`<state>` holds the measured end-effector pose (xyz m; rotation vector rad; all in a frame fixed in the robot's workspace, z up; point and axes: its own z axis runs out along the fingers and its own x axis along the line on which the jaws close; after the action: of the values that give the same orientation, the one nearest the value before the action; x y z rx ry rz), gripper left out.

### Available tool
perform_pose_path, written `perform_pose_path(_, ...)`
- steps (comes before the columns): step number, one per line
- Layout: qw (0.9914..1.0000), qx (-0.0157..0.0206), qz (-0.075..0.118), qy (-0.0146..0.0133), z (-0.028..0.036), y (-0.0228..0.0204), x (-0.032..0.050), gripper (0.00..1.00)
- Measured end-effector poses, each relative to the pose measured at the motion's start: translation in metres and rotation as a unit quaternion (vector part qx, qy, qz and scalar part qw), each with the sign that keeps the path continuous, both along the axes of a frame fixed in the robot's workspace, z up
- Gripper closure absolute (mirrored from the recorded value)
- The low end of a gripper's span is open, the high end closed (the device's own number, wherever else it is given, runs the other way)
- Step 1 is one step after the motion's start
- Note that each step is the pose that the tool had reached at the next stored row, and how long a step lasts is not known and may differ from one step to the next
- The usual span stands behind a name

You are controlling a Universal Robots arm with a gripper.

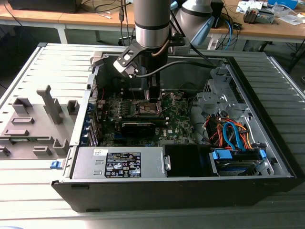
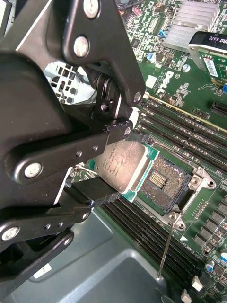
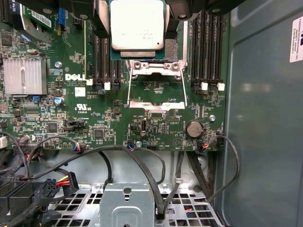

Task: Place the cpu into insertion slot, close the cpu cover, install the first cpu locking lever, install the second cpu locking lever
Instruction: 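Place the cpu into insertion slot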

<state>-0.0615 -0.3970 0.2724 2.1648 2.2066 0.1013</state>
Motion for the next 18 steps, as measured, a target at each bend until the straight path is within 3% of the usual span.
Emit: perform_pose_path(18, 1.00000, 0.0000, 0.000, 0.0000, -0.0061, 0.0000, 0.0000, 0.45)
